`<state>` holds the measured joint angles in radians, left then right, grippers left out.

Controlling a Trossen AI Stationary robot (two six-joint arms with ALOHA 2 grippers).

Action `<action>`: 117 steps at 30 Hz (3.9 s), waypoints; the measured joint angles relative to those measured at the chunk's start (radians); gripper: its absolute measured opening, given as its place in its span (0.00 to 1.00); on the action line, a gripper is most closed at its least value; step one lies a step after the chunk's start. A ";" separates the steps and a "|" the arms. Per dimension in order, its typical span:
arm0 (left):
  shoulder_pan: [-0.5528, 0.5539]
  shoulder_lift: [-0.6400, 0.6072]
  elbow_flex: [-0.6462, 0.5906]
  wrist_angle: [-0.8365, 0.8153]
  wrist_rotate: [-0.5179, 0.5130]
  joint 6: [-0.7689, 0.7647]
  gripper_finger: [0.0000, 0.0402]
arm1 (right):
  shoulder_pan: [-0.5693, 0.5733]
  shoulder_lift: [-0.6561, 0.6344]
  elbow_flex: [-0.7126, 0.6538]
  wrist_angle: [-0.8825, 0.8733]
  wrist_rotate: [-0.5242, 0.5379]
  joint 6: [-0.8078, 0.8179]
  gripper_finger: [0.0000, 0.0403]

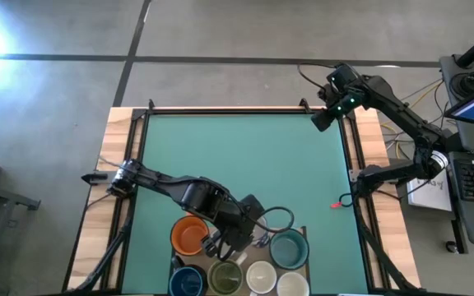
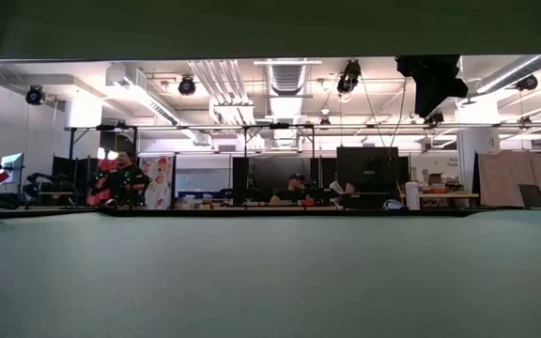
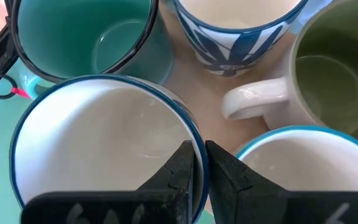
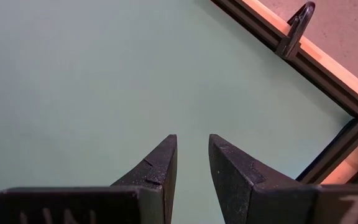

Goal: Place coffee mugs
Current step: Put the blue patterned mug on the shelf

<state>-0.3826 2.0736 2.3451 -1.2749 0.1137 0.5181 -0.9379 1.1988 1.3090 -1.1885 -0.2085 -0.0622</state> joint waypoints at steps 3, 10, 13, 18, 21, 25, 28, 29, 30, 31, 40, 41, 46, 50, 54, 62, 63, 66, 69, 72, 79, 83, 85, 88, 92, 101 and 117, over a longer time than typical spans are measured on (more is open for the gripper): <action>0.000 0.001 0.000 0.000 -0.017 -0.003 0.03 | 0.000 0.000 0.000 0.000 0.000 0.000 0.20; 0.000 0.002 0.000 -0.004 -0.046 -0.053 0.03 | 0.000 0.000 0.000 0.000 0.000 0.000 0.20; -0.007 0.001 0.000 -0.017 -0.047 -0.054 0.03 | 0.000 0.000 0.000 0.001 0.000 0.000 0.20; -0.022 -0.005 0.000 -0.033 -0.033 -0.056 0.03 | 0.000 0.001 0.000 0.001 0.000 0.000 0.20; -0.027 -0.007 0.000 -0.055 -0.021 -0.056 0.03 | 0.000 0.001 0.000 0.001 0.000 0.000 0.20; -0.028 -0.008 0.000 -0.070 -0.027 -0.015 0.03 | 0.000 0.001 0.000 0.001 0.000 0.000 0.20; -0.024 -0.008 0.000 -0.080 -0.074 0.006 0.03 | 0.000 0.001 0.000 0.001 0.000 0.000 0.20; -0.021 -0.008 0.000 -0.078 -0.076 0.014 0.03 | 0.000 0.001 0.000 0.001 0.000 0.000 0.20; -0.017 -0.008 0.000 -0.078 -0.075 0.022 0.03 | 0.000 0.001 0.000 0.001 0.000 0.000 0.20; -0.014 -0.008 0.000 -0.081 -0.076 0.033 0.03 | 0.000 0.001 0.000 0.001 0.000 0.000 0.20; -0.006 -0.008 0.000 -0.092 -0.076 0.145 0.03 | 0.000 0.001 0.000 0.001 0.000 0.000 0.20; -0.006 -0.008 0.000 -0.094 -0.076 0.153 0.03 | 0.000 0.001 0.000 0.001 0.000 0.000 0.20; -0.006 -0.008 0.000 -0.096 -0.063 0.180 0.03 | 0.000 0.001 0.000 0.001 0.000 0.000 0.20; -0.007 -0.008 0.000 -0.096 -0.060 0.201 0.03 | 0.000 0.001 0.000 0.001 0.000 0.000 0.20; -0.007 -0.008 0.000 -0.096 -0.059 0.239 0.03 | 0.000 0.001 0.000 0.001 0.000 0.000 0.20; -0.007 -0.011 0.009 -0.092 -0.059 0.270 0.03 | 0.000 0.001 0.000 0.001 0.000 0.000 0.20; -0.008 -0.011 0.009 -0.095 -0.059 0.270 0.03 | 0.000 0.001 0.000 0.001 0.000 0.000 0.20; -0.011 -0.011 0.009 -0.094 -0.059 0.271 0.03 | 0.000 0.001 0.000 0.001 0.000 0.000 0.20; -0.015 -0.011 0.010 -0.095 -0.059 0.270 0.04 | 0.000 0.001 0.000 0.001 0.000 0.000 0.20; -0.017 -0.011 0.010 -0.095 -0.057 0.268 0.04 | 0.000 0.001 0.000 0.001 0.000 0.000 0.20; -0.017 -0.011 0.010 -0.082 -0.056 0.266 0.04 | 0.000 0.001 0.000 0.001 0.000 0.000 0.20; -0.017 -0.011 0.010 -0.069 -0.056 0.252 0.04 | 0.000 0.001 0.000 0.001 0.000 -0.001 0.20; -0.017 -0.011 0.010 -0.070 -0.056 0.251 0.04 | 0.000 0.001 0.000 0.001 0.000 -0.001 0.20; -0.018 -0.011 0.010 -0.070 -0.056 0.249 0.04 | 0.000 0.001 0.000 0.001 0.000 0.000 0.20; -0.018 -0.011 0.011 -0.070 -0.054 0.240 0.04 | 0.000 0.001 0.000 0.001 0.000 -0.001 0.20; -0.021 -0.011 0.011 -0.070 -0.043 0.243 0.04 | 0.000 0.001 0.000 0.001 0.000 0.000 0.20; -0.022 -0.011 0.011 -0.053 -0.032 0.248 0.05 | 0.000 0.001 0.000 0.001 0.000 -0.001 0.20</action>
<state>-0.4046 2.0628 2.3558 -1.3281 0.0816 0.7662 -0.9380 1.1997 1.3090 -1.1873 -0.2081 -0.0628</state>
